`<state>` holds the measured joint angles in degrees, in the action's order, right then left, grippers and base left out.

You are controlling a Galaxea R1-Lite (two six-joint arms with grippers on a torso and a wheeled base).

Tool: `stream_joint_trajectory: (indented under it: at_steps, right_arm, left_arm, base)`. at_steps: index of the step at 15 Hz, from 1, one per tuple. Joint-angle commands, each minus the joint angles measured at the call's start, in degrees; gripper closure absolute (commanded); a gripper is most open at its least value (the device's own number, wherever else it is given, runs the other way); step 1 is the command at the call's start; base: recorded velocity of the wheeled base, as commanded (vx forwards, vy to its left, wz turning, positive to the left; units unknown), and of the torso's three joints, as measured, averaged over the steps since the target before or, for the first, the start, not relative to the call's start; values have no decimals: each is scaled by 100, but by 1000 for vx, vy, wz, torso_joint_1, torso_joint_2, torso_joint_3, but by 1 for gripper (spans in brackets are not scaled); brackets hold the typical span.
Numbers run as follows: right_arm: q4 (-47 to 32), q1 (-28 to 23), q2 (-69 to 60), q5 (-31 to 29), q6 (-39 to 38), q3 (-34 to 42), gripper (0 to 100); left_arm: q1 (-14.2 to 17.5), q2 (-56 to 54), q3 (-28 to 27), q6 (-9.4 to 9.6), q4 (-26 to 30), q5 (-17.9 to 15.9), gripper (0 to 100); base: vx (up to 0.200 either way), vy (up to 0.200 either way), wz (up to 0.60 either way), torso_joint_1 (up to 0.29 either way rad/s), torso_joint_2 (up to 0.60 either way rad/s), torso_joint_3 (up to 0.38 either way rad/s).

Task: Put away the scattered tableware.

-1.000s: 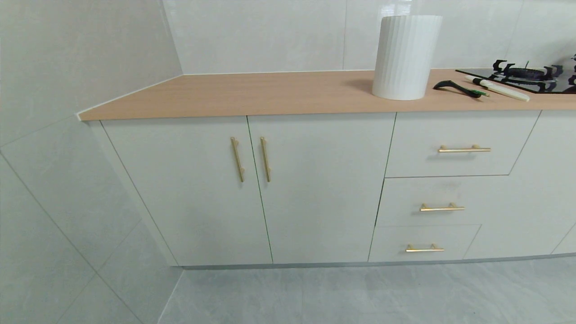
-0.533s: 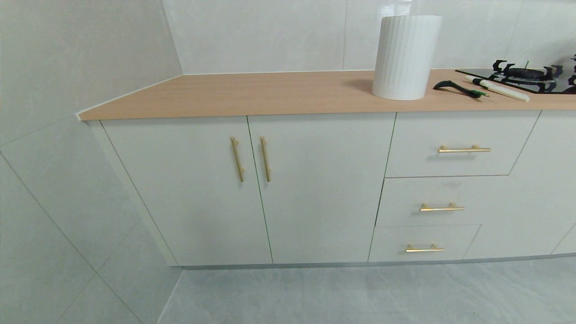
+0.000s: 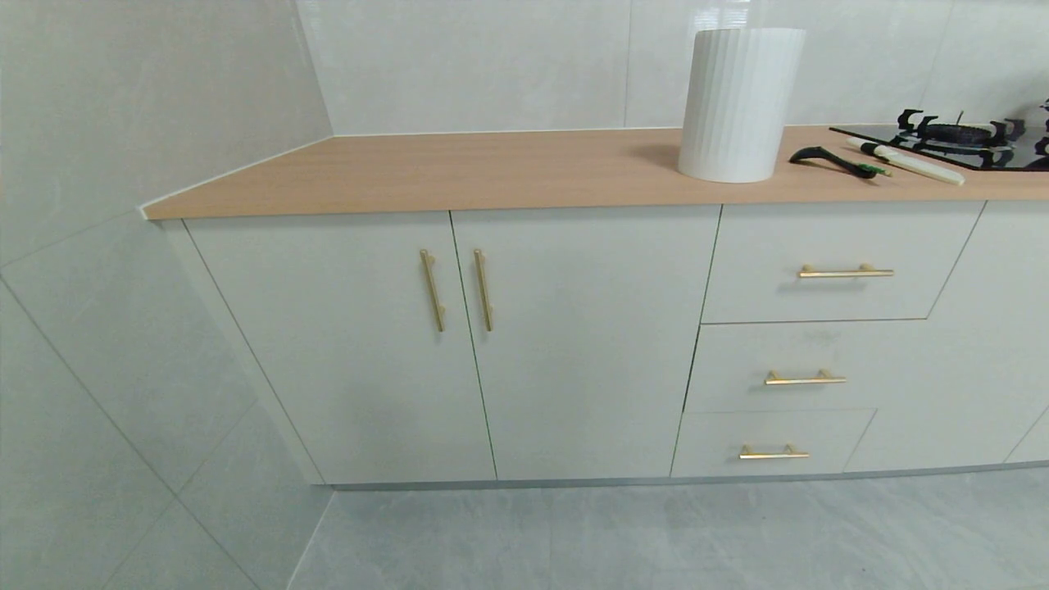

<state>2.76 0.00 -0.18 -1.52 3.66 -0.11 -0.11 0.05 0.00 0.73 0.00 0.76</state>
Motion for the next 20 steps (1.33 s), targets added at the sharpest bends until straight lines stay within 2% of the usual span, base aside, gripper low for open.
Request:
stream_joint_trajectory:
  at_steps: [1, 3, 4, 8, 9, 10, 11, 12, 13, 14, 16, 18, 20]
  right_arm:
    - [-38, 0, 27, 319, 153, -7, 0]
    - [-196, -26, 97, 91, 135, -59, 0]
    - [-161, -18, 45, -375, 144, -51, 0]
    - [-38, -18, 18, -419, 144, -15, 0]
    - [-38, -18, 18, -103, 144, -15, 0]
    - [-73, -18, 18, 706, 214, -24, 0]
    - [-126, -18, 27, 943, 223, -33, 0]
    - [-214, -18, 18, 311, 170, -59, 0]
    - [-267, -18, 27, -146, -208, 11, 0]
    - [-276, -18, 27, -120, -436, 11, 0]
    - [-276, -9, 27, -50, 74, 2, 0]
    - [-267, 0, 18, 21, -339, 11, 0]
    - [-267, 0, 18, 21, -410, 11, 0]
  left_arm:
    - [2, 4, 0, -3, 0, 4, 0]
    - [2, 4, 0, -12, 0, 4, 0]
    - [2, 4, 0, -12, 0, 4, 0]
    - [2, 4, 0, -29, 0, 4, 0]
    - [2, 4, 0, -20, 0, 4, 0]
    - [2, 13, 0, -20, 0, 4, 0]
    - [2, 4, 0, -20, 0, 4, 0]
    - [2, 4, 0, -38, 0, 4, 0]
    - [2, 4, 0, -29, 0, 4, 0]
    - [2, 4, 0, -29, 0, 4, 0]
    - [2, 4, 0, -12, 0, 4, 0]
    - [2, 4, 0, -29, 0, 4, 0]
    - [2, 4, 0, -20, 9, 4, 0]
  base:
    - [0, 0, 0, 0, 0, 0]
    - [0, 0, 0, 0, 0, 0]
    - [0, 0, 0, 0, 0, 0]
    - [0, 0, 0, 0, 0, 0]
    - [0, 0, 0, 0, 0, 0]
    - [0, 0, 0, 0, 0, 0]
    - [0, 0, 0, 0, 0, 0]
    - [0, 0, 0, 0, 0, 0]
    - [0, 0, 0, 0, 0, 0]
    - [0, 0, 0, 0, 0, 0]
    - [0, 0, 0, 0, 0, 0]
    - [0, 0, 0, 0, 0, 0]
    - [0, 0, 0, 0, 0, 0]
